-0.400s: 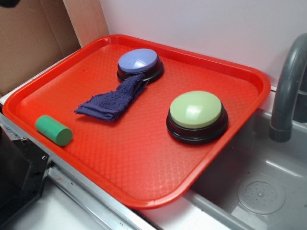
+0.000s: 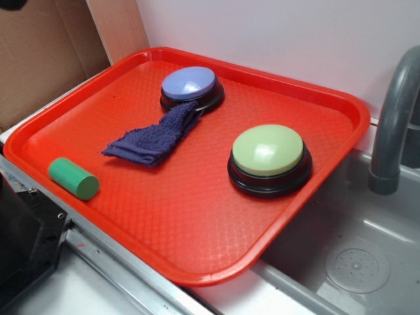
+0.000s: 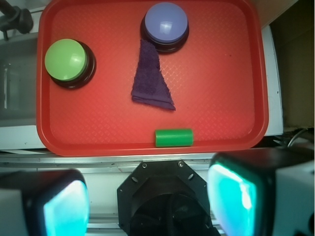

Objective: Push the green button.

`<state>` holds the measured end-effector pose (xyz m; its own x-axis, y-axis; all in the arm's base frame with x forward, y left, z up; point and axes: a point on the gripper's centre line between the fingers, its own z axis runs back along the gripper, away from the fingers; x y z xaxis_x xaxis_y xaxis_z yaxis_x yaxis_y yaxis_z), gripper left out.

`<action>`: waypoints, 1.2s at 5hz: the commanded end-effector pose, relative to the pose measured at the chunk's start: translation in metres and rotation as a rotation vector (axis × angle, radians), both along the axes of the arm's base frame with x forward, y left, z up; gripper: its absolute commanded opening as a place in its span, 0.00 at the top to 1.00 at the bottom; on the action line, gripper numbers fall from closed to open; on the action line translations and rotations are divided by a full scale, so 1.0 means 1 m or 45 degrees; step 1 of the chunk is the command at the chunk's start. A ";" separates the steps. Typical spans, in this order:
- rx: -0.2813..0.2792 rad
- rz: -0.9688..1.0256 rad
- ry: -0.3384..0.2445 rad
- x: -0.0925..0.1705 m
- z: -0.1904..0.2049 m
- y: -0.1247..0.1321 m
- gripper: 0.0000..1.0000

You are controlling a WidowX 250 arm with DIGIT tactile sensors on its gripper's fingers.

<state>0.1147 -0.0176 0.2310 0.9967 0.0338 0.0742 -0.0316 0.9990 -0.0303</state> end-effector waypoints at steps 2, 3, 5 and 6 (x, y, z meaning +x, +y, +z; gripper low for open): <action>0.000 -0.874 -0.131 0.109 -0.100 -0.141 0.00; -0.011 -0.844 -0.108 0.118 -0.121 -0.132 0.00; 0.055 -0.806 0.000 0.138 -0.155 -0.114 0.00; 0.043 -0.887 0.054 0.144 -0.178 -0.133 0.00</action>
